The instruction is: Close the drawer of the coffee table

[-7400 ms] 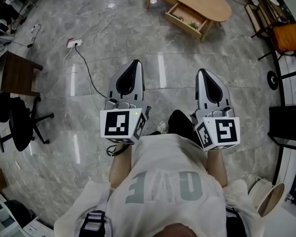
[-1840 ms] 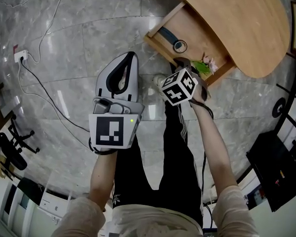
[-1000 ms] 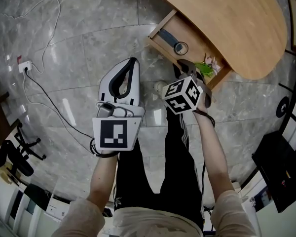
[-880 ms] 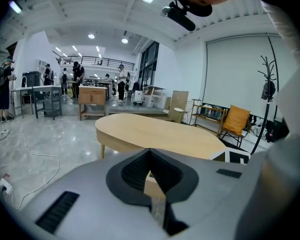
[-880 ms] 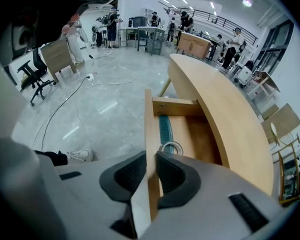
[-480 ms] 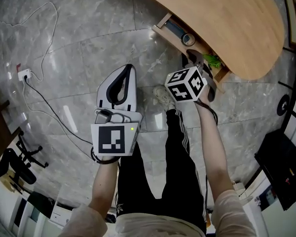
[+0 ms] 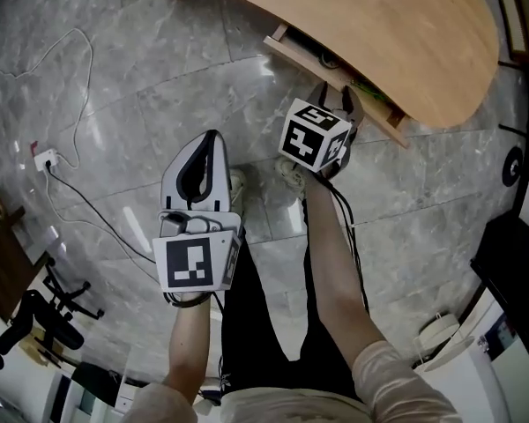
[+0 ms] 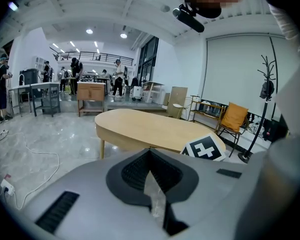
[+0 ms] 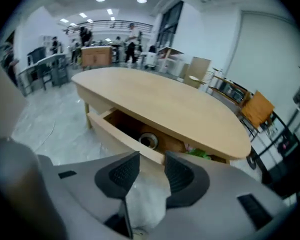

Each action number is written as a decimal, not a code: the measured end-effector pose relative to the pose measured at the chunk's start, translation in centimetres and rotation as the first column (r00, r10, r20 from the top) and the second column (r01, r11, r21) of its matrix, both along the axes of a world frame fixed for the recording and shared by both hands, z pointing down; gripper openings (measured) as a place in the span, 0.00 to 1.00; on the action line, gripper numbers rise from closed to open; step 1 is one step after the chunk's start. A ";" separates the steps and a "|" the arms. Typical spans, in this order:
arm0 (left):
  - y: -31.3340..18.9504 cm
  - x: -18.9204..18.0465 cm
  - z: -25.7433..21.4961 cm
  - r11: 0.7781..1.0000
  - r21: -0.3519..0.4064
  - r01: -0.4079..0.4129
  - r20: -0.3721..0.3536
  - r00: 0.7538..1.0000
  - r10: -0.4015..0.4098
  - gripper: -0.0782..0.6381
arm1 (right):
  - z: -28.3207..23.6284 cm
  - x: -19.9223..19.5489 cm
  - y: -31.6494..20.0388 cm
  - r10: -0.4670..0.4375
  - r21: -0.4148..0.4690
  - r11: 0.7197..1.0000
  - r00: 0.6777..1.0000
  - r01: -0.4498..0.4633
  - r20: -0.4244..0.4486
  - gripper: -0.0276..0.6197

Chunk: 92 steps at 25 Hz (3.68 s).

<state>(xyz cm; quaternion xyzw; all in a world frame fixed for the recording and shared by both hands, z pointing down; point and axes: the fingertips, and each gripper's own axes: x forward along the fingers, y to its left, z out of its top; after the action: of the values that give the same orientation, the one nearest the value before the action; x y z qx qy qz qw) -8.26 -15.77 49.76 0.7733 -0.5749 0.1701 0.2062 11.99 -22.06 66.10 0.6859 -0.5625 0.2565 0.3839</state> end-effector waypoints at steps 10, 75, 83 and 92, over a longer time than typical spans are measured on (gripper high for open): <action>0.8 -0.2 0.2 0.999 -0.010 -0.047 0.006 0.999 0.047 0.12 | -0.1 0.8 0.7 0.352 0.126 0.913 0.905 -0.388 0.241 0.22; -3.4 8.1 0.2 0.997 0.009 -0.075 -0.074 0.994 0.075 0.12 | 1.3 6.9 -2.2 0.093 0.184 0.969 0.933 -0.165 0.349 0.05; -5.3 4.5 -14.1 0.994 0.112 0.003 -0.074 0.997 0.006 0.12 | -20.3 -2.4 -3.9 -0.335 0.347 0.901 0.925 0.260 0.178 0.05; -2.6 1.6 -36.1 0.937 0.319 0.143 -0.101 0.988 -0.116 0.12 | -51.9 -10.4 1.9 -0.681 0.608 0.613 0.727 0.505 0.083 0.05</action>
<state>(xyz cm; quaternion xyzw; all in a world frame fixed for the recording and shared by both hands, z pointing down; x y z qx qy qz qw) -6.67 -18.34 13.69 0.7634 -0.6360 0.0275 0.1097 1.55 -20.20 14.20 0.4876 -0.8601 0.0444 0.1430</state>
